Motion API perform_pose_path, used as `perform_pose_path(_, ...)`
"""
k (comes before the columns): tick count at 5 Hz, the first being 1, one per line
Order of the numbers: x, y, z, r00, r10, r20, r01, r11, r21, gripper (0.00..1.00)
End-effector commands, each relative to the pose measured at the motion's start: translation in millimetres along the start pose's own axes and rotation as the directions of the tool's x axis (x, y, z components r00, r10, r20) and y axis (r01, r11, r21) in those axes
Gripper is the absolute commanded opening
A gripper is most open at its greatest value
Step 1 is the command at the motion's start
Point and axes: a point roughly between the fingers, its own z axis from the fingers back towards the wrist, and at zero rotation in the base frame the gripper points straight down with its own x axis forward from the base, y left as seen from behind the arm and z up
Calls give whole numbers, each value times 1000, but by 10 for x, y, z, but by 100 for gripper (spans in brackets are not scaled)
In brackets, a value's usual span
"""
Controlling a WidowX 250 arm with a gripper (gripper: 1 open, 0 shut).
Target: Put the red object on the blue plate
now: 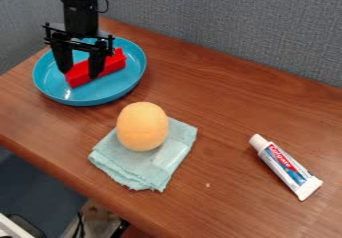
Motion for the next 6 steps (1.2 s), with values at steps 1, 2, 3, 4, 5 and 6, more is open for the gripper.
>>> perform_pose_path(1, -17, 27, 259, 998, 5, 67, -6, 1000, 9, 0)
perform_pose_path(2, -39, 22, 305, 998, 5, 70, -5, 1000, 5, 0)
perform_pose_path(3, -44, 14, 307, 998, 1, 64, -1, 1000, 0, 100)
perform_pose_path(4, -62, 10, 326, 998, -2, 61, 2, 1000, -3, 100)
perform_pose_path(5, -76, 12, 361, 998, -2, 62, 2, 1000, -5, 0)
perform_pose_path(6, -90, 12, 396, 998, -1, 64, 1, 1000, -7, 0)
